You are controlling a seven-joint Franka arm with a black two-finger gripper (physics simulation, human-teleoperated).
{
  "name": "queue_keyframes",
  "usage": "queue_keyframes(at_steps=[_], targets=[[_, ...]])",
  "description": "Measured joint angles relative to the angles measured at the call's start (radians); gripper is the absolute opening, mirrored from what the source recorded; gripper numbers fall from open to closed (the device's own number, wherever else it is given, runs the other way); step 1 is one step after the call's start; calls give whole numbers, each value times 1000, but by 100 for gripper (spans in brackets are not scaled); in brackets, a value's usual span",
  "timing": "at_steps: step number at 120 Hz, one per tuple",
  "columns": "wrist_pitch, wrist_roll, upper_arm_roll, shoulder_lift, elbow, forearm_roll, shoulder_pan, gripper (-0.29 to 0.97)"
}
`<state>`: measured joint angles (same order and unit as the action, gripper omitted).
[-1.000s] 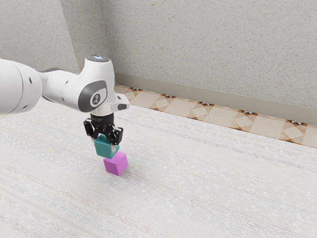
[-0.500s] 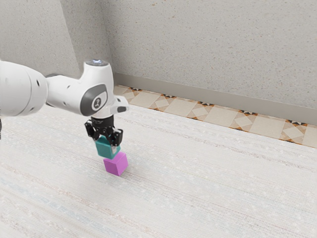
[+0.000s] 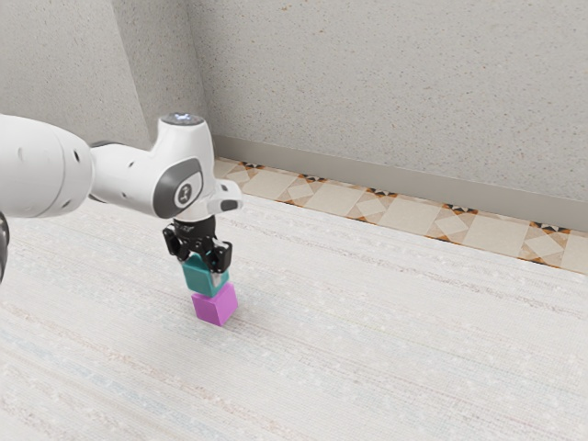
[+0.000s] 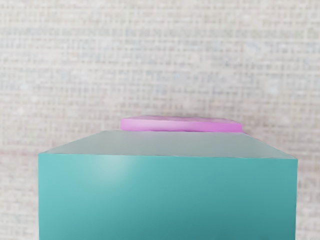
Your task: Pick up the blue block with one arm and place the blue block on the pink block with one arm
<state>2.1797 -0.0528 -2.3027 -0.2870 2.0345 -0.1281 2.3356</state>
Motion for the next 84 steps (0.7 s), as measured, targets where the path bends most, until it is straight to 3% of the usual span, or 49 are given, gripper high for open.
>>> queue_keyframes(at_steps=[84], targets=[[3,-32,0,0,11,-8,-1,34]])
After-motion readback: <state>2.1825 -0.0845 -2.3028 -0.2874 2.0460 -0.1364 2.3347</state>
